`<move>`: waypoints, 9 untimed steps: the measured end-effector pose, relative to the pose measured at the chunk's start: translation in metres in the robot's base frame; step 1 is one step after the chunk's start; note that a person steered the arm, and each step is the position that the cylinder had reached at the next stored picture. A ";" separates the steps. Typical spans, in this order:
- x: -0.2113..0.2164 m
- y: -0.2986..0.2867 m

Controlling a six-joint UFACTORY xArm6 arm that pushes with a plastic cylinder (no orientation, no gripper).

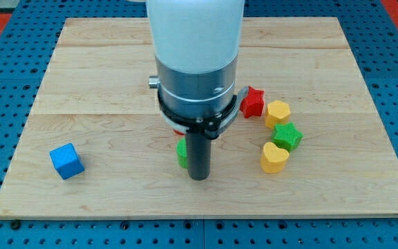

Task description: Push the yellow hexagon towards the top right side of the board

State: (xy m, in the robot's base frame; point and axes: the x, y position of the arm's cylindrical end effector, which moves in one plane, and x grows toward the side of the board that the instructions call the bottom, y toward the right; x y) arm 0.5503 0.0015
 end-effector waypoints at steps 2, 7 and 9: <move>-0.012 -0.008; -0.010 0.033; -0.004 0.056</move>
State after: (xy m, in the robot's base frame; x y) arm 0.5465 0.0579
